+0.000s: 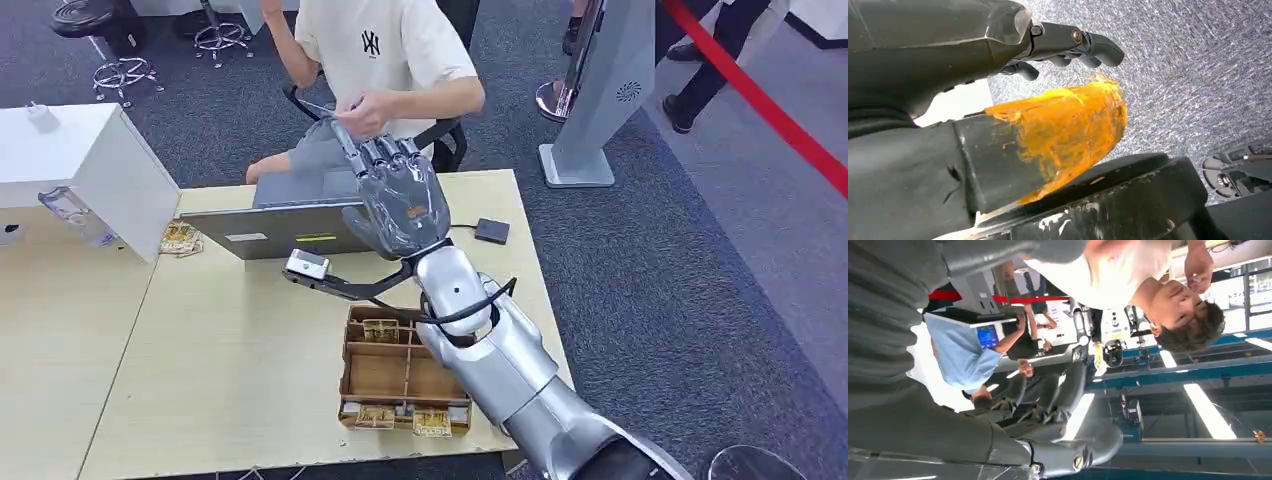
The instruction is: Pass the card to the sensor for recognition and then transmit it.
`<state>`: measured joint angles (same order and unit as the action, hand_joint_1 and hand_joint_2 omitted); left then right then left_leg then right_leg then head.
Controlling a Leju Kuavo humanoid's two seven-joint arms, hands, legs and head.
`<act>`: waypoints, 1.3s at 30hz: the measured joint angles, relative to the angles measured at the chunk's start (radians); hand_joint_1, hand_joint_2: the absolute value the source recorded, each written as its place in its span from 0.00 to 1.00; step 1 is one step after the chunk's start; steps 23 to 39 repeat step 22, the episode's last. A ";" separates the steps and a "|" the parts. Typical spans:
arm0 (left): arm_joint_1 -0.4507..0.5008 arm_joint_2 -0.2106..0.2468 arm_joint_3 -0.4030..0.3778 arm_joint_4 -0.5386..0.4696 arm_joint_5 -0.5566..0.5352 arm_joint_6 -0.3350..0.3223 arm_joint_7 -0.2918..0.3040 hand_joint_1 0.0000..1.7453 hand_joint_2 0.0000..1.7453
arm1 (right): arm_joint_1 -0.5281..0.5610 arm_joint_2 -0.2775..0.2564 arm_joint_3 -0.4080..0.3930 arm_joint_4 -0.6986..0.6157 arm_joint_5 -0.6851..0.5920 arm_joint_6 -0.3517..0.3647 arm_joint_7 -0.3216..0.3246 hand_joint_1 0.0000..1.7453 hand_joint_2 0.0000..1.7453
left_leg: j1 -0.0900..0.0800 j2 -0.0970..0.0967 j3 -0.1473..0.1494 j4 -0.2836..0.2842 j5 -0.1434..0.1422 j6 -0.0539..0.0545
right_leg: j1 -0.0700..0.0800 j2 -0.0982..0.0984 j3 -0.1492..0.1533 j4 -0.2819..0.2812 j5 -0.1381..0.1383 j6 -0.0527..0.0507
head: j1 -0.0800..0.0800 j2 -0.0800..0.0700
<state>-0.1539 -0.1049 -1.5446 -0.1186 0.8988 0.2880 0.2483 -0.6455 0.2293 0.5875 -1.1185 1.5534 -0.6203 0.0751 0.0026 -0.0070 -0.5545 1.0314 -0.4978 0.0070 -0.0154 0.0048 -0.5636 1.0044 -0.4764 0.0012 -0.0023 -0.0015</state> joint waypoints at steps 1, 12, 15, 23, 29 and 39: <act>0.000 0.000 0.000 0.000 0.003 0.000 0.000 0.00 0.00 | 0.006 0.000 -0.003 -0.003 0.000 -0.005 -0.017 0.00 0.00 | 0.000 0.000 0.000 0.000 0.000 0.000 | 0.000 0.000 0.000 0.000 0.000 0.000 | 0.000 0.000; 0.002 0.000 0.000 0.000 0.033 0.008 0.014 0.00 0.00 | 0.182 0.037 -0.112 -0.222 -0.369 0.076 -0.352 0.00 0.00 | 0.000 -0.001 0.000 0.000 0.000 0.000 | 0.000 -0.001 0.000 0.000 0.000 0.000 | 0.000 0.000; 0.004 0.000 0.000 0.000 0.046 0.013 0.018 0.00 0.00 | 0.258 0.048 -0.139 -0.324 -0.630 0.201 -0.455 0.00 0.00 | 0.000 0.000 0.000 0.000 0.000 0.000 | 0.000 -0.001 0.000 0.000 0.000 0.000 | 0.000 0.000; 0.007 0.001 0.000 0.000 0.083 0.023 0.015 0.00 0.00 | 0.387 0.063 -0.207 -0.492 -1.218 0.684 -0.566 0.00 0.00 | 0.000 0.000 0.000 0.000 0.000 0.000 | 0.000 -0.001 0.000 0.000 0.000 0.000 | 0.000 0.000; 0.007 0.001 0.000 0.000 0.083 0.023 0.015 0.00 0.00 | 0.387 0.063 -0.207 -0.492 -1.218 0.684 -0.566 0.00 0.00 | 0.000 0.000 0.000 0.000 0.000 0.000 | 0.000 -0.001 0.000 0.000 0.000 0.000 | 0.000 0.000; 0.007 0.001 0.000 0.000 0.083 0.023 0.015 0.00 0.00 | 0.387 0.063 -0.207 -0.492 -1.218 0.684 -0.566 0.00 0.00 | 0.000 0.000 0.000 0.000 0.000 0.000 | 0.000 -0.001 0.000 0.000 0.000 0.000 | 0.000 0.000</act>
